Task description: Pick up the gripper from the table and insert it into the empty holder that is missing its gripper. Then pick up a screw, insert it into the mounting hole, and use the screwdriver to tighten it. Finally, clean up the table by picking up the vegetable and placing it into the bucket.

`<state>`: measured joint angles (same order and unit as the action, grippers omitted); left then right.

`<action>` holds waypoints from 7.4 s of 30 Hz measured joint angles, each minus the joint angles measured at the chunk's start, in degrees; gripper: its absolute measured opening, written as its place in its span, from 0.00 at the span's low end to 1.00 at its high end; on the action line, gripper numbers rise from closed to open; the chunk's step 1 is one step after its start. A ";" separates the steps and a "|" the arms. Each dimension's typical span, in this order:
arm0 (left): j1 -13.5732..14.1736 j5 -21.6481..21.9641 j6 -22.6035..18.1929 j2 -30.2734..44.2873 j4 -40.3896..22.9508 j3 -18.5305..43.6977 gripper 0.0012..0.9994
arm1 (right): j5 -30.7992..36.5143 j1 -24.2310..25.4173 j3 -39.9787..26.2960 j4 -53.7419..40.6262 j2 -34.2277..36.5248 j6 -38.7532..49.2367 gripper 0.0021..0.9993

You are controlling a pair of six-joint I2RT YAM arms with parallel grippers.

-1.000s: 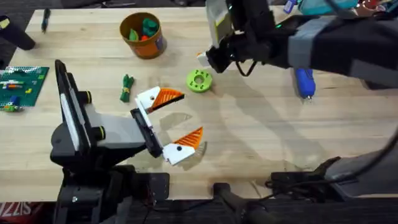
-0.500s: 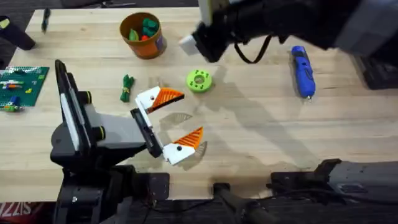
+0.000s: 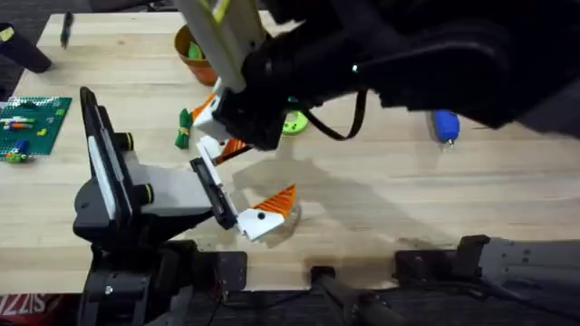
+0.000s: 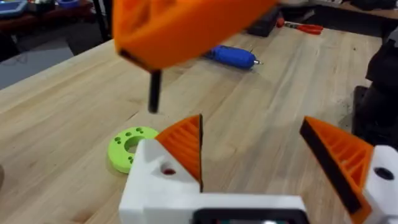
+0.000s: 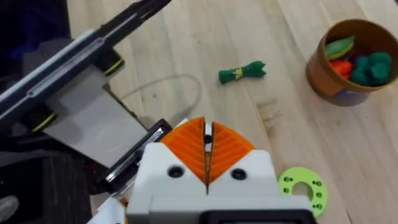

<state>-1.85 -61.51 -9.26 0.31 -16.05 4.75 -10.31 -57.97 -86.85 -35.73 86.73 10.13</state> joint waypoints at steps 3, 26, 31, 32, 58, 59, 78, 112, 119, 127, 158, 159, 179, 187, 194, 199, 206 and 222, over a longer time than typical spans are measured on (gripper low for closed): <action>0.00 0.01 0.00 -0.01 0.00 0.00 0.99 | 0.00 -0.48 0.00 -0.54 0.01 -0.59 0.00; 0.00 0.01 0.00 -0.01 0.00 0.00 0.99 | 0.01 -0.47 -0.02 -2.66 2.81 -1.61 0.00; 0.00 0.01 0.00 -0.01 0.00 0.00 0.99 | 0.00 -0.46 -0.02 -2.66 3.90 -1.61 0.00; 0.00 0.01 0.00 -0.01 0.00 0.00 0.99 | 0.02 -0.48 -0.02 -2.64 3.95 -1.61 0.00; 0.02 0.00 0.26 0.01 -0.09 0.00 0.99 | 0.00 -0.46 -0.46 -2.13 6.06 -1.61 0.00; 0.02 -0.01 0.26 0.01 -0.07 0.00 0.99 | 0.00 -0.49 -0.52 -1.80 6.29 -1.61 0.00; 0.00 0.01 0.02 0.00 -0.02 0.00 0.99 | 2.40 -0.46 -0.52 -1.57 6.45 -1.61 0.00; 0.00 0.21 0.02 -0.01 -0.02 0.00 0.99 | 2.58 -1.49 -0.52 -2.51 3.49 -2.88 0.00; 0.00 0.21 0.02 -0.01 -0.02 0.00 0.99 | 3.10 -1.49 -0.52 -2.48 3.49 -2.88 0.00; 0.00 0.21 0.02 0.00 -0.02 0.00 0.99 | 4.55 -1.49 -0.52 -2.44 3.52 -2.87 0.00; 0.00 0.21 0.00 0.00 -0.02 0.00 0.99 | 4.74 -1.49 -0.52 -1.11 5.65 -2.88 0.00; 0.00 0.21 0.00 0.01 -0.02 0.00 0.99 | 4.74 -1.49 -0.52 -1.11 5.65 -2.88 0.00; 0.00 0.21 0.00 0.01 -0.02 0.00 0.99 | 4.59 -1.49 -0.52 -1.81 5.65 -2.89 0.00; 0.00 0.21 0.00 0.00 -0.02 0.00 0.99 | 4.50 -1.49 -0.52 -1.81 5.65 -3.34 0.00; 0.00 0.21 0.00 0.01 -0.02 0.00 0.99 | 4.50 -1.49 -0.52 -1.57 5.65 -4.36 0.00; 0.00 0.22 0.00 0.01 -0.02 0.00 0.99 | 4.50 -1.49 -0.52 -1.58 5.65 -4.73 0.00; 0.00 0.21 0.00 -0.01 -0.02 0.00 0.99 | 4.50 -1.49 -0.52 -1.59 5.65 -5.05 0.00; 0.00 0.21 0.02 -0.01 -0.02 0.00 0.99 | 4.52 -2.76 -0.52 -1.76 5.65 -5.13 0.00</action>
<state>-1.85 -61.30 -9.23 0.30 -16.08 4.75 -5.78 -60.73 -87.37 -37.50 92.38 4.99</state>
